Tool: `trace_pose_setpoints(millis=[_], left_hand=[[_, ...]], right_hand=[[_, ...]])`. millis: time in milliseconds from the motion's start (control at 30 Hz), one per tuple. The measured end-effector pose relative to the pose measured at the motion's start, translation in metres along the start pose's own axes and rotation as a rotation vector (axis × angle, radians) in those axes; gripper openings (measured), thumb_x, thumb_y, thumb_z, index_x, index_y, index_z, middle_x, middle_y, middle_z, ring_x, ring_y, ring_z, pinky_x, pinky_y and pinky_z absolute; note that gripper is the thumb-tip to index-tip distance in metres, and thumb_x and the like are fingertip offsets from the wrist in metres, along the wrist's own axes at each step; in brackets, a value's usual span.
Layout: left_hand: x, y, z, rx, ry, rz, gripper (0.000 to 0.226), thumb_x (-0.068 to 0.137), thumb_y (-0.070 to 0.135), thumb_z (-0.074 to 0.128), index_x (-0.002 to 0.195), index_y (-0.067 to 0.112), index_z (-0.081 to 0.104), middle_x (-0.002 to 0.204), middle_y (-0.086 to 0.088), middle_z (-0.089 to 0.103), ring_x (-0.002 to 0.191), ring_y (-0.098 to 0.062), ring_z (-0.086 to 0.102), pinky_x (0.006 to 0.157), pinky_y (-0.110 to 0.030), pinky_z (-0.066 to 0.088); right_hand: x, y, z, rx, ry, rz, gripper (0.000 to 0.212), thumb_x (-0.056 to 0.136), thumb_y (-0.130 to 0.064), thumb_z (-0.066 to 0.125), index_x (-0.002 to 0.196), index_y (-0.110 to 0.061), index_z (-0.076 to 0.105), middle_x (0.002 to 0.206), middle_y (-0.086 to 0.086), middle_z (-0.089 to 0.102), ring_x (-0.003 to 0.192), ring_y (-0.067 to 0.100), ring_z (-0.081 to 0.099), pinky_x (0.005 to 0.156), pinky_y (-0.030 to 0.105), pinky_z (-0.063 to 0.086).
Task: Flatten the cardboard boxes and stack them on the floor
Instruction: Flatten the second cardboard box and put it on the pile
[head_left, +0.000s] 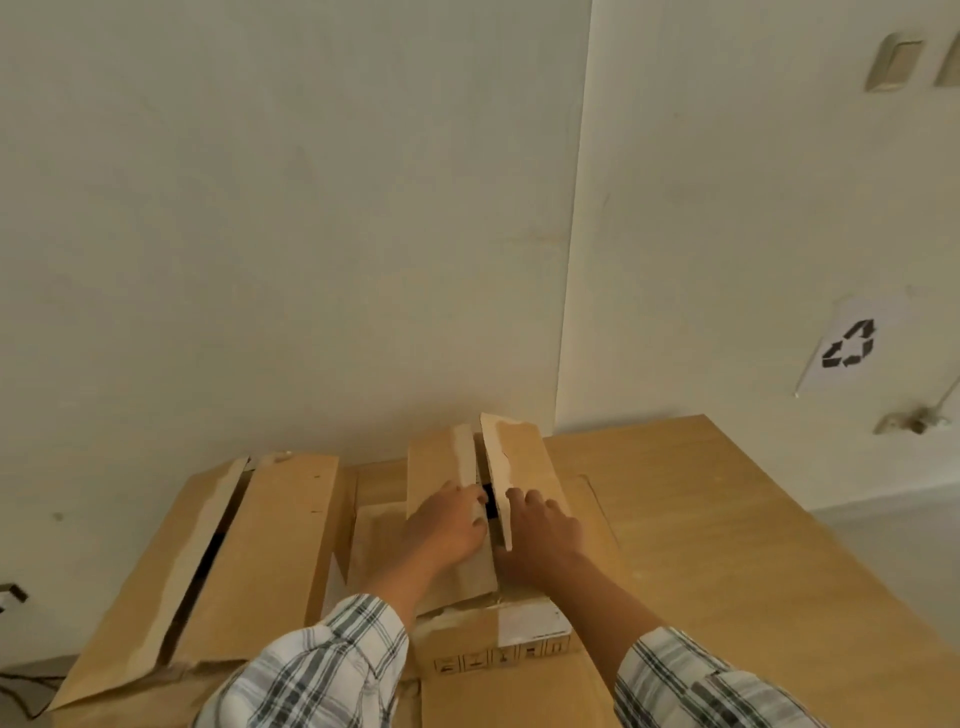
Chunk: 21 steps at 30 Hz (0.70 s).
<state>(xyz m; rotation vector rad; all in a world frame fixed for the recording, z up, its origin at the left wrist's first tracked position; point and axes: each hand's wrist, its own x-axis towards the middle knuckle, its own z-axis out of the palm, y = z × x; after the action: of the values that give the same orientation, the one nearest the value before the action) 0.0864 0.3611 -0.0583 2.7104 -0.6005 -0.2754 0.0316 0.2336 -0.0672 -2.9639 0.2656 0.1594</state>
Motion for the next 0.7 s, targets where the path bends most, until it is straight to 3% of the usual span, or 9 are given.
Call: trace_pose_setpoints(millis=[133, 233, 333, 433, 500, 567, 600, 700], left_hand=[[-0.003, 0.005, 0.012, 0.112, 0.03, 0.079, 0.047, 0.1, 0.036, 0.048, 0.145, 0.042, 0.039, 0.139, 0.0, 0.042, 0.124, -0.025, 0.044, 0.093, -0.04, 0.046], [-0.004, 0.016, 0.006, 0.179, 0.084, 0.115, 0.054, 0.096, 0.049, 0.05, 0.146, 0.046, 0.032, 0.144, -0.001, 0.037, 0.128, -0.028, 0.04, 0.098, -0.046, 0.04], [-0.003, 0.026, -0.006, 0.316, -0.004, 0.079, 0.055, 0.086, 0.048, 0.056, 0.14, 0.037, 0.047, 0.142, -0.003, 0.037, 0.128, -0.029, 0.036, 0.099, -0.047, 0.036], [-0.006, 0.028, -0.019, 0.451, 0.037, 0.014, 0.038, 0.084, 0.032, 0.061, 0.122, 0.028, 0.063, 0.138, -0.004, 0.04, 0.125, -0.029, 0.034, 0.1, -0.046, 0.034], [-0.008, 0.03, -0.026, 0.494, 0.116, 0.01, 0.033, 0.088, 0.033, 0.056, 0.118, 0.024, 0.066, 0.142, -0.005, 0.039, 0.128, -0.029, 0.032, 0.103, -0.048, 0.032], [-0.012, 0.034, -0.033, 0.567, 0.168, 0.003, 0.04, 0.091, 0.038, 0.047, 0.121, 0.019, 0.065, 0.142, -0.005, 0.041, 0.132, -0.03, 0.031, 0.105, -0.05, 0.029], [-0.013, 0.035, -0.038, 0.621, 0.178, -0.016, 0.043, 0.091, 0.04, 0.045, 0.122, 0.017, 0.065, 0.14, -0.005, 0.043, 0.133, -0.03, 0.03, 0.105, -0.05, 0.028], [-0.016, 0.029, -0.047, 0.844, 0.104, -0.106, 0.042, 0.089, 0.039, 0.061, 0.126, 0.019, 0.063, 0.134, -0.006, 0.044, 0.129, -0.029, 0.032, 0.1, -0.043, 0.028]], right_hand=[[-0.01, 0.0, 0.002, 0.015, 0.147, 0.004, 0.038, 0.095, -0.037, 0.046, 0.129, -0.021, 0.039, 0.122, 0.001, 0.053, 0.104, 0.024, 0.059, 0.072, 0.036, 0.052], [-0.014, 0.011, -0.017, -0.057, 0.224, 0.013, 0.049, 0.096, -0.025, 0.051, 0.141, -0.022, 0.031, 0.123, 0.003, 0.054, 0.099, 0.024, 0.063, 0.064, 0.034, 0.05], [-0.017, 0.034, -0.035, -0.107, 0.264, 0.067, 0.055, 0.093, -0.01, 0.057, 0.141, -0.02, 0.033, 0.127, 0.007, 0.049, 0.1, 0.025, 0.062, 0.064, 0.034, 0.05], [-0.02, 0.061, -0.043, -0.259, 0.256, 0.142, 0.044, 0.093, -0.012, 0.057, 0.135, -0.015, 0.045, 0.144, 0.011, 0.038, 0.12, 0.027, 0.052, 0.085, 0.039, 0.05], [-0.019, 0.079, -0.038, -0.408, 0.183, 0.148, 0.048, 0.097, -0.022, 0.052, 0.144, -0.017, 0.042, 0.158, 0.011, 0.019, 0.142, 0.03, 0.026, 0.109, 0.049, 0.032], [-0.018, 0.09, -0.026, -0.488, 0.105, 0.112, 0.052, 0.099, -0.028, 0.045, 0.149, -0.019, 0.034, 0.162, 0.009, 0.011, 0.149, 0.03, 0.004, 0.117, 0.052, 0.012], [-0.017, 0.092, -0.019, -0.501, 0.085, 0.091, 0.053, 0.099, -0.029, 0.045, 0.149, -0.018, 0.034, 0.161, 0.009, 0.015, 0.149, 0.029, 0.003, 0.118, 0.05, 0.011], [-0.016, 0.089, 0.0, -0.459, 0.067, 0.065, 0.055, 0.096, -0.026, 0.05, 0.147, -0.014, 0.035, 0.156, 0.009, 0.027, 0.143, 0.028, 0.019, 0.112, 0.04, 0.027]])
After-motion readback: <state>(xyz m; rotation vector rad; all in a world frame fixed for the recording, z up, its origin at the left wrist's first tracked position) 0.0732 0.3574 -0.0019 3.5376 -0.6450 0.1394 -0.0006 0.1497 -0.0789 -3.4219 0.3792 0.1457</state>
